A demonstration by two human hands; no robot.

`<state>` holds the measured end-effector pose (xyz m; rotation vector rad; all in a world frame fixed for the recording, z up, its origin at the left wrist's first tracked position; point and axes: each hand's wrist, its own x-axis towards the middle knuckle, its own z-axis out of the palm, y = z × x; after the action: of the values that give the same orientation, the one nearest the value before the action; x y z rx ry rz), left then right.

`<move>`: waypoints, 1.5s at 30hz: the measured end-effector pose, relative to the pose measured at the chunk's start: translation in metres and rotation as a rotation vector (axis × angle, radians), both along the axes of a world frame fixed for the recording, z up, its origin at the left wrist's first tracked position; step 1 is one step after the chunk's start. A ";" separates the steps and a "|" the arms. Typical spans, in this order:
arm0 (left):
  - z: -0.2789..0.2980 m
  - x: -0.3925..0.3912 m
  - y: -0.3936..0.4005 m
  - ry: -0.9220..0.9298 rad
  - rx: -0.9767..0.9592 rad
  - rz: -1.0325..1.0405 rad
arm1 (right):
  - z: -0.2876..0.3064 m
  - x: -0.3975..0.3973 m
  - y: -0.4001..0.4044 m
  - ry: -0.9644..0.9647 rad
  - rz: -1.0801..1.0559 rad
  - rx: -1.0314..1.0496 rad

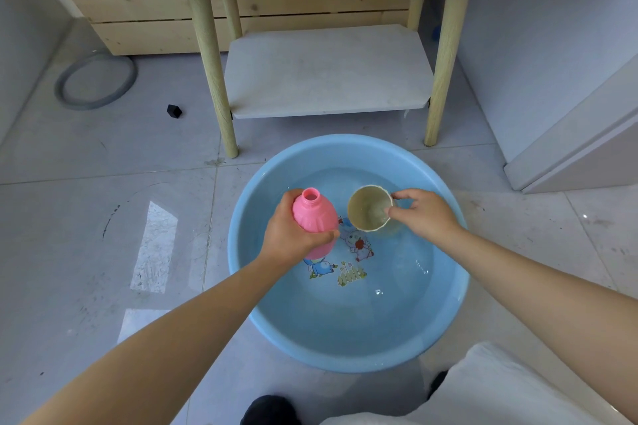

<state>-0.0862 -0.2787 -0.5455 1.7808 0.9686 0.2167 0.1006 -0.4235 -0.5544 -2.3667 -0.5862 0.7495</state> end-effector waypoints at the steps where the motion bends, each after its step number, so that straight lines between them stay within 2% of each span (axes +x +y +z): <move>1: 0.000 0.000 0.000 0.003 0.001 -0.002 | 0.000 0.003 0.000 0.053 -0.044 0.028; 5: 0.000 0.002 0.000 0.016 -0.008 -0.010 | 0.012 0.006 0.002 0.194 -0.167 0.173; 8: 0.000 0.003 0.000 0.020 -0.011 -0.016 | 0.024 0.004 0.006 0.211 -0.170 0.250; 18: -0.001 0.006 -0.003 0.037 0.016 -0.075 | 0.062 -0.020 0.027 -0.047 -0.033 0.449; 31: 0.000 0.007 -0.005 0.043 0.009 -0.102 | 0.071 -0.039 0.035 -0.570 0.221 0.536; 45: -0.001 0.009 -0.004 0.052 0.016 -0.105 | 0.068 -0.037 0.036 -0.740 0.272 0.596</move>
<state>-0.0775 -0.2826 -0.5463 1.8542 0.9094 0.1125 0.0631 -0.3876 -0.4864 -1.9501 -1.2502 -0.2355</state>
